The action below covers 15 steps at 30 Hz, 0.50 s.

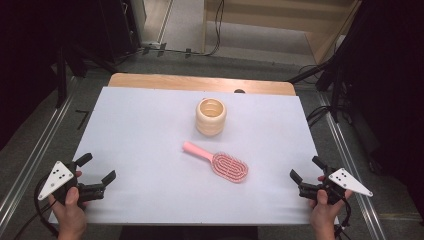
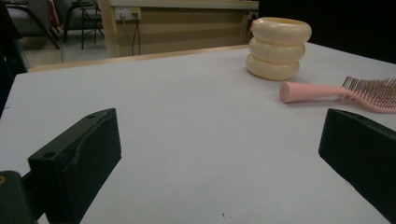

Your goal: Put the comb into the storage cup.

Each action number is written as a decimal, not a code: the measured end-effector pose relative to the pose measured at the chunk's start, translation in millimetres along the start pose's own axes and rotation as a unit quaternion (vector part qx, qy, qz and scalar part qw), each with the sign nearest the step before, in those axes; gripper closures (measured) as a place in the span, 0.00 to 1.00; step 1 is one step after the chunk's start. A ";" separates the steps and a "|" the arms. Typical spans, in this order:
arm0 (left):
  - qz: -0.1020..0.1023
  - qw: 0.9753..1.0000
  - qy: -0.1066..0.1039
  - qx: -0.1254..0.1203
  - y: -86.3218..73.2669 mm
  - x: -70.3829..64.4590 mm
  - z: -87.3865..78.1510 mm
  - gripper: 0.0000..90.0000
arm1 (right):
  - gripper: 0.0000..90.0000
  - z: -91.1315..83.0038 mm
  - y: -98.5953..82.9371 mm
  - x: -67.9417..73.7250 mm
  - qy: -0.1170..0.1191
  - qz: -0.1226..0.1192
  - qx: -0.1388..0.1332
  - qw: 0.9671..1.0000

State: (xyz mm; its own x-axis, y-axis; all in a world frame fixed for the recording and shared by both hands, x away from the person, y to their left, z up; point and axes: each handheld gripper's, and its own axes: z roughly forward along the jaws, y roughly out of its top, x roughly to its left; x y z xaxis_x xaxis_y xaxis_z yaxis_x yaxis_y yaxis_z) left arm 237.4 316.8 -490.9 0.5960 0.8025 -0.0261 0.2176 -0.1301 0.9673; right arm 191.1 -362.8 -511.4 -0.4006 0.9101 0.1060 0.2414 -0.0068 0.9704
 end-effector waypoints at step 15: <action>-0.013 0.995 -0.086 0.052 33.0 -18.2 16.1 0.01 | 0.00 0.5 -0.8 0.0 0.009 0.001 -0.003 1.000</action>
State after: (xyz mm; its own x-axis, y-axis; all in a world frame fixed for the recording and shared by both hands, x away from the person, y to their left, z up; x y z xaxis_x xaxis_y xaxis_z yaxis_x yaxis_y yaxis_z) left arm 246.1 288.5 -462.6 0.7108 0.6958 -0.1030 0.3089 -0.1773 0.9344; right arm 191.3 -362.6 -512.3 -0.4164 0.9022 0.1123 0.2370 -0.0116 0.9715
